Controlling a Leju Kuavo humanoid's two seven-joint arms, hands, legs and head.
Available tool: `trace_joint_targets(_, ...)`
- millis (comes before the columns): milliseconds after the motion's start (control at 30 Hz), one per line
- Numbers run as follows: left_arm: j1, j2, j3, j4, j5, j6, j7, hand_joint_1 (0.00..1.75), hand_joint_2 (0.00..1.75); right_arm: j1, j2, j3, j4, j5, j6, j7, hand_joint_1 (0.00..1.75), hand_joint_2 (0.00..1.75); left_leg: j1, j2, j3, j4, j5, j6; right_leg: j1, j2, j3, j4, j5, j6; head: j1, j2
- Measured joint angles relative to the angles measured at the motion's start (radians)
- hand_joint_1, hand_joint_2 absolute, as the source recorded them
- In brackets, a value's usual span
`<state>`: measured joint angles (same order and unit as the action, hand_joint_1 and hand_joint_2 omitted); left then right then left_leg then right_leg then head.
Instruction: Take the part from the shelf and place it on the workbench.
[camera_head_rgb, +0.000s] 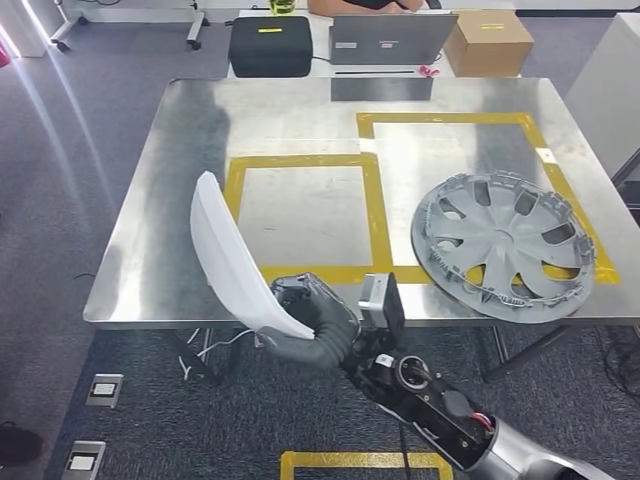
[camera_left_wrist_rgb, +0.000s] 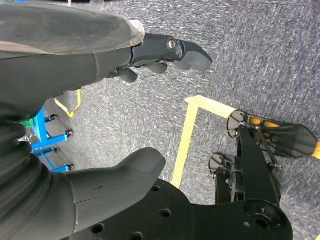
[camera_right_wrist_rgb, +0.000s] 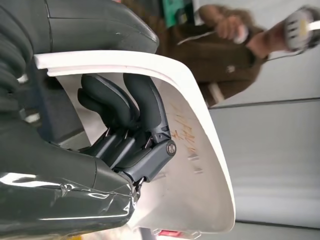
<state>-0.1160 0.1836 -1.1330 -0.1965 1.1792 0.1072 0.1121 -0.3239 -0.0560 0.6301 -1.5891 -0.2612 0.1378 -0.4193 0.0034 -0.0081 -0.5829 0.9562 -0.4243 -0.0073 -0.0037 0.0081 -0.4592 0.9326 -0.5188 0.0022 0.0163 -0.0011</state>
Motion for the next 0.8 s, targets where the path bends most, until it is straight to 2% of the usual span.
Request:
trace_joint_targets(200,-0.006,-0.002,0.000,0.000,-0.012,0.002,-0.016,0.00,1.75,-0.154,0.079,0.055,0.205,0.116,-0.088,0.020,1.75,1.75,0.002,-0.001,0.005,-0.003,0.002,-0.001,0.001,-0.001,0.003,0.000,0.000,0.001,-0.006,0.000)
trace_joint_targets(433,-0.007,-0.005,-0.004,0.000,-0.028,0.000,-0.026,0.00,1.75,-0.287,0.141,0.085,0.455,0.142,-0.247,0.017,1.75,1.75,0.004,-0.002,0.007,-0.004,0.003,-0.002,0.003,-0.002,0.005,0.001,0.000,0.001,-0.009,0.000)
trace_joint_targets(600,-0.007,-0.005,-0.006,0.000,-0.029,-0.001,-0.028,0.00,1.75,-0.337,0.167,0.092,0.598,0.142,-0.287,0.015,1.75,1.75,0.004,-0.001,0.007,-0.005,0.002,-0.003,0.003,-0.002,0.004,0.001,0.000,0.001,-0.009,0.000)
trace_joint_targets(800,-0.007,-0.006,-0.011,0.000,-0.024,-0.003,-0.029,0.00,1.75,-0.379,0.194,0.092,0.767,0.160,-0.392,0.054,1.75,1.75,0.004,-0.001,0.007,-0.005,0.002,-0.003,0.003,-0.002,0.004,0.001,-0.001,0.001,-0.009,0.000)
